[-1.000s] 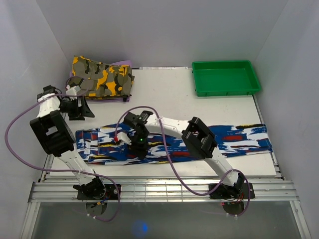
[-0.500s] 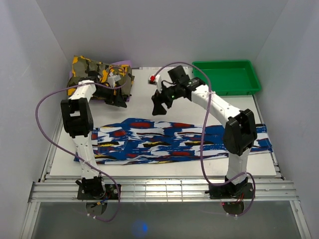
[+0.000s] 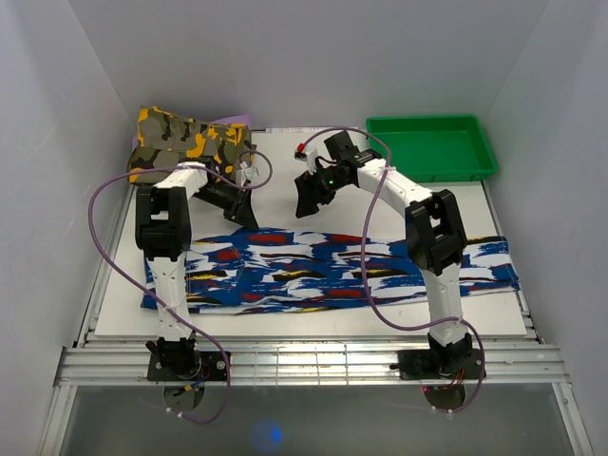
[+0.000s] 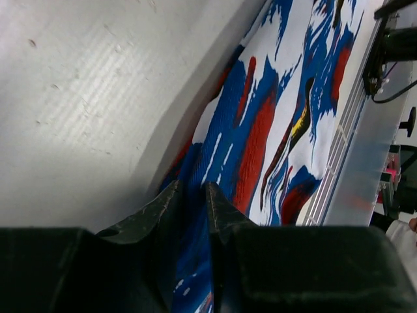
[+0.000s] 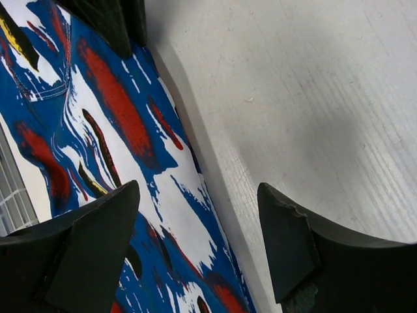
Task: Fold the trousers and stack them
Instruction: Fold the trousers
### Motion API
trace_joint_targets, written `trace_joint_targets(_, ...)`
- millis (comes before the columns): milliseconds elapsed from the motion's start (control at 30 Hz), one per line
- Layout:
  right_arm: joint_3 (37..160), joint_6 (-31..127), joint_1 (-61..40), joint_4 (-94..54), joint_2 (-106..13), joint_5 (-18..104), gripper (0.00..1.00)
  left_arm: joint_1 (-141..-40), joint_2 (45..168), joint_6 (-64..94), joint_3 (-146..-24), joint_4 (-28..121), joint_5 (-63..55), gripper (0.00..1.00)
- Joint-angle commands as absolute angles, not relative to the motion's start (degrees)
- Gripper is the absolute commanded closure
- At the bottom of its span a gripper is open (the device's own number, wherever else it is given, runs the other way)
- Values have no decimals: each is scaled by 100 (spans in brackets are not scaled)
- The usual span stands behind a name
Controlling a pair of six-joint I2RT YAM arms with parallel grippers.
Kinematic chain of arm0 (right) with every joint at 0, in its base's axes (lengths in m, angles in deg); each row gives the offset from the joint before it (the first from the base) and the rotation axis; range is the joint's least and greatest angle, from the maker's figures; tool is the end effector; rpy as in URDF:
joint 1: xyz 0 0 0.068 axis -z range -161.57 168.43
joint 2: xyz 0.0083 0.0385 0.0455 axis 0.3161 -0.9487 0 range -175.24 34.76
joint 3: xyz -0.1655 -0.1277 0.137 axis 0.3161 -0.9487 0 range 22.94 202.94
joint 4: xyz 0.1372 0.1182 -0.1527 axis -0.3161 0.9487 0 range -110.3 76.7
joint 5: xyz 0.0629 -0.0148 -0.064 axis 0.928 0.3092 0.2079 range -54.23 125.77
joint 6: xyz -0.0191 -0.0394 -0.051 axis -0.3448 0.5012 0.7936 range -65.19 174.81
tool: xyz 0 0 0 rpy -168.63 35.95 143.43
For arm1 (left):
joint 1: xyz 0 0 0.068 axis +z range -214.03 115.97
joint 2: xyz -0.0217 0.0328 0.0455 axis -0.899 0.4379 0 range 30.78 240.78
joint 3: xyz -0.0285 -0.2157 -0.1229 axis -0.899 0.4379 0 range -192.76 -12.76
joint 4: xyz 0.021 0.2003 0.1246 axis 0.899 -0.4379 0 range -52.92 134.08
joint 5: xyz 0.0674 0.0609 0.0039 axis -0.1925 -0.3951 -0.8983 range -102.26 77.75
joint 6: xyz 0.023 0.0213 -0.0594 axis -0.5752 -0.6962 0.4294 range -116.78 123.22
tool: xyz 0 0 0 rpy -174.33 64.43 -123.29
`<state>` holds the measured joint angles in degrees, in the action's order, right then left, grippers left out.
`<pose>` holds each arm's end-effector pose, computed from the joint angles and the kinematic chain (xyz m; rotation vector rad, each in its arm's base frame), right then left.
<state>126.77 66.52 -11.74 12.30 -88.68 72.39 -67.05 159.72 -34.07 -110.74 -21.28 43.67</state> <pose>0.3732 0.2539 0.2046 -1.1292 2.1786 0.9302 0.3749 -0.0643 0.1359 0.8308 2.4862 -1.3720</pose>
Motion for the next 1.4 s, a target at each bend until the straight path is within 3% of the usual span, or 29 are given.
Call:
trace_joint_targets(0, 12928, 6457, -1146, 1090, -8925, 7435, 22, -6781, 15138, -4063, -10822, -2307, 4321, 69)
trace_joint_targets(33, 12937, 6457, -1119, 1081, -8951, 7453, 22, -6798, 15093, -4142, -10778, -2315, 4277, 64)
trace_joint_targets(67, 12955, 6448, -1119, 1081, -8978, 7462, 22, -6798, 15058, -4177, -10734, -2307, 4242, 54)
trace_joint_targets(100, 12972, 6439, -1110, 1081, -9021, 7497, 22, -6807, 15022, -4204, -10664, -2254, 4172, 32)
trace_joint_targets(167, 12964, 6404, -1110, 1064, -9039, 7541, 22, -6807, 14934, -4186, -10611, -2070, 4110, 28)
trace_joint_targets(300, 12946, 6395, -1102, 1055, -9048, 7541, 22, -6886, 14952, -4414, -10759, -2104, 4039, 54)
trace_joint_targets(433, 13077, 6342, -1005, 1046, -9118, 7550, 22, -7070, 14636, -4792, -10716, -2122, 3899, 100)
trace_joint_targets(733, 13201, 6246, -1031, 1011, -9400, 7945, 23, -7483, 13450, -5443, -9803, -1711, 3398, 100)
trace_joint_targets(1033, 13447, 6043, -1330, 861, -9690, 8253, 23, -8362, 11482, -6181, -7018, 125, 1720, 100)
trace_joint_targets(1367, 13631, 6623, -1857, 1274, -9944, 8121, 23, -8978, 10549, -6164, -4582, 2324, 348, 100)
